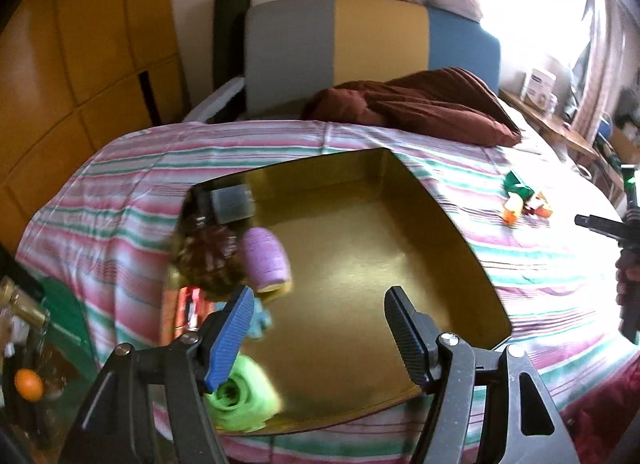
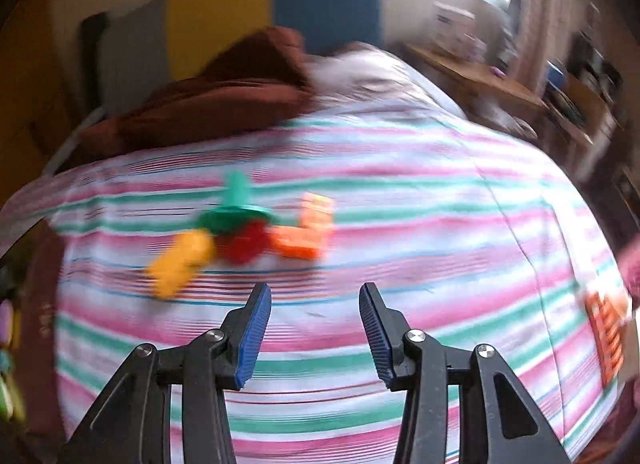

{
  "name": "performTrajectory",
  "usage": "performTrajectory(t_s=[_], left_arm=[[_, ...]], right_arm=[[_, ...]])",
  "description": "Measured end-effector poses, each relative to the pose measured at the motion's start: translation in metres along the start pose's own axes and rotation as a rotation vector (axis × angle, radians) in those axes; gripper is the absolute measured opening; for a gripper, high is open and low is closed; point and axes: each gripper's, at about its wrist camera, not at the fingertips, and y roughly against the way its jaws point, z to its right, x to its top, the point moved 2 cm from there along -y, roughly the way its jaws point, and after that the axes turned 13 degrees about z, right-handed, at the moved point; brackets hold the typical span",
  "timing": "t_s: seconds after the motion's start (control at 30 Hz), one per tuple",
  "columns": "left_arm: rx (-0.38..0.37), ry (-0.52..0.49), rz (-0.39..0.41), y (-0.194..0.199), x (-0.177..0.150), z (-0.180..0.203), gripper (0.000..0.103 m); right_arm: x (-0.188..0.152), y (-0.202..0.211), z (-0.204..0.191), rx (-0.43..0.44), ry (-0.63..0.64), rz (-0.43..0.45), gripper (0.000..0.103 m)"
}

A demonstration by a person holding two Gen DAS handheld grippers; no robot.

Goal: Organize rigid objects
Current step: 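Move both tools back over the remaining toys on the bed, then grasp the yellow piece with the left tool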

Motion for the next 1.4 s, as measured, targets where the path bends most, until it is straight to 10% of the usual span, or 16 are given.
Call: performTrajectory(t_s=[0.5, 1.4], left_arm=[[-0.248, -0.178, -0.028, -0.028, 0.034, 0.142, 0.069], [-0.356, -0.401, -0.164, -0.185, 0.044, 0.296, 0.069]], right_arm=[[-0.005, -0.02, 0.066, -0.042, -0.389, -0.13, 0.046], [-0.006, -0.026, 0.054, 0.032, -0.409, -0.186, 0.046]])
